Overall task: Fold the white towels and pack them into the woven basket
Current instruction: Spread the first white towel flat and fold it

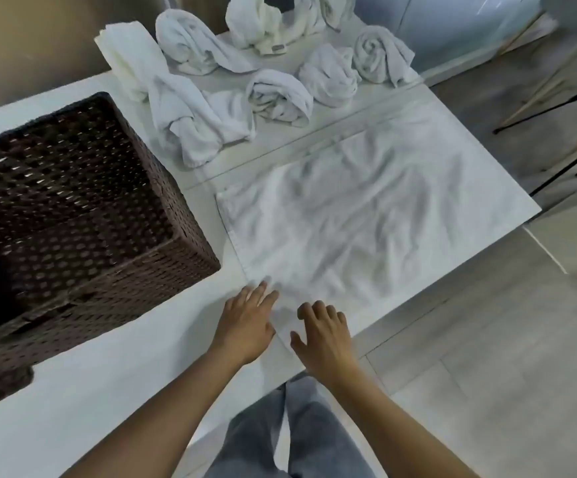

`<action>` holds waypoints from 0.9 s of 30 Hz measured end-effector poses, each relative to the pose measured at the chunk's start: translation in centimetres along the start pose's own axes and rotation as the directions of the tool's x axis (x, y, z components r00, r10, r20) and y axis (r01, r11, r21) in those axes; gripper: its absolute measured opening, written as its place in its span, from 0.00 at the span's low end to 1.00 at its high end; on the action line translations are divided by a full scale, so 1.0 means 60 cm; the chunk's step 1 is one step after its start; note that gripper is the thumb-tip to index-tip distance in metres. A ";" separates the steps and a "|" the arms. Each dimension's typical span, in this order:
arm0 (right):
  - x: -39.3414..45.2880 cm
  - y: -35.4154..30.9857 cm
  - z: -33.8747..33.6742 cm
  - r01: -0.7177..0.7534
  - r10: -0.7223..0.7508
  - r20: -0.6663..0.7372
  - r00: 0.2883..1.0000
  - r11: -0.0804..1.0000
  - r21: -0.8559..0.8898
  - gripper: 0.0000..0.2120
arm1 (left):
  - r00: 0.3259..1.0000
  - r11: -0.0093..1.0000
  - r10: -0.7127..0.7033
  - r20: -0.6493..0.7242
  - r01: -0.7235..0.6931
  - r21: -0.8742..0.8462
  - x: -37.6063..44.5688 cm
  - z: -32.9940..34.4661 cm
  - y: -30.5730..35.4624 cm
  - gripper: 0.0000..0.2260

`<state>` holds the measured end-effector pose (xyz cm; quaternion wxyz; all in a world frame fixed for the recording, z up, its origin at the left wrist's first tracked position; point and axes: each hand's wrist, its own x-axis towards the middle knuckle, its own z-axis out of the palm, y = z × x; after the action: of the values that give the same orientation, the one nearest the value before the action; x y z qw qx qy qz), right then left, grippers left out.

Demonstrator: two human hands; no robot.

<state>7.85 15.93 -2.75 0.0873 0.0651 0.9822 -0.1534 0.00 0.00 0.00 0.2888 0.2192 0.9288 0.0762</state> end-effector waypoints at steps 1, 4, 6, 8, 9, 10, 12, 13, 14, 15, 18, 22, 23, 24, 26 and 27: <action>-0.001 0.001 0.013 0.020 -0.020 0.052 0.998 1.000 -0.004 0.18 | 0.999 1.000 -0.003 0.045 0.002 0.026 0.007 0.008 -0.001 0.29; -0.010 0.002 0.045 0.047 -0.036 0.182 0.983 0.997 -0.056 0.22 | 0.988 0.998 -0.044 0.147 0.038 0.044 0.017 0.039 -0.014 0.32; -0.012 0.006 0.063 0.049 -0.024 0.240 0.970 0.994 -0.098 0.25 | 0.985 0.998 -0.046 0.169 0.038 0.047 0.015 0.065 -0.023 0.35; -0.009 0.007 0.075 0.056 -0.022 0.212 0.977 0.987 -0.151 0.26 | 0.989 0.998 -0.038 0.144 0.031 0.049 0.011 0.081 -0.034 0.36; -0.008 0.007 0.080 0.059 -0.024 0.196 0.980 0.983 -0.174 0.23 | 0.991 0.999 -0.031 0.128 0.026 0.044 0.011 0.085 -0.037 0.36; -0.006 0.007 0.084 0.056 -0.021 0.177 0.984 0.979 -0.194 0.21 | 0.992 0.999 -0.024 0.126 0.019 0.034 0.012 0.087 -0.039 0.36; -0.003 0.004 0.084 0.049 -0.015 0.158 0.987 0.975 -0.215 0.18 | 0.991 1.000 -0.016 0.134 0.017 -0.002 0.014 0.084 -0.040 0.35; -0.002 0.002 0.081 0.044 -0.010 0.159 0.987 0.976 -0.212 0.18 | 0.992 0.999 -0.012 0.129 0.016 -0.030 0.016 0.080 -0.040 0.34; -0.001 -0.001 0.074 0.033 -0.001 0.156 0.988 0.979 -0.200 0.17 | 0.994 0.997 -0.016 0.110 0.025 -0.075 0.017 0.076 -0.039 0.32; 0.001 -0.006 0.063 0.010 0.018 0.155 0.988 0.983 -0.181 0.17 | 0.997 0.989 -0.032 0.072 0.041 -0.139 0.016 0.069 -0.037 0.30; 0.007 -0.012 0.023 -0.090 0.099 0.126 0.987 0.993 -0.077 0.16 | 0.975 0.893 -0.202 -0.093 0.144 -0.426 0.019 0.051 -0.034 0.25; 0.011 -0.010 -0.049 -0.150 0.145 0.060 0.988 0.983 0.105 0.11 | 0.859 0.343 -0.478 0.184 0.376 -0.861 0.054 0.004 -0.017 0.20; 0.011 -0.012 -0.069 -0.144 0.139 0.041 0.989 0.976 0.165 0.10 | 0.834 0.142 -0.465 0.299 0.403 -0.904 0.066 -0.012 -0.007 0.19; 0.011 -0.015 -0.088 -0.143 0.141 0.027 0.990 0.964 0.224 0.09 | 0.821 -0.040 -0.431 0.375 0.398 -0.917 0.076 -0.032 0.004 0.17; 0.012 -0.019 -0.118 -0.119 0.123 0.008 0.992 0.944 0.307 0.06 | 0.819 -0.266 -0.380 0.430 0.349 -0.899 0.099 -0.073 0.017 0.16; 0.012 -0.020 -0.130 -0.096 0.103 -0.006 0.995 0.939 0.331 0.06 | 0.817 -0.303 -0.380 0.434 0.333 -0.893 0.111 -0.092 0.018 0.15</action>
<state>5.77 17.30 4.79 0.0713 0.1301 0.9390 -0.3104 -7.67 3.87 1.45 0.3429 -0.3688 0.5619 0.6562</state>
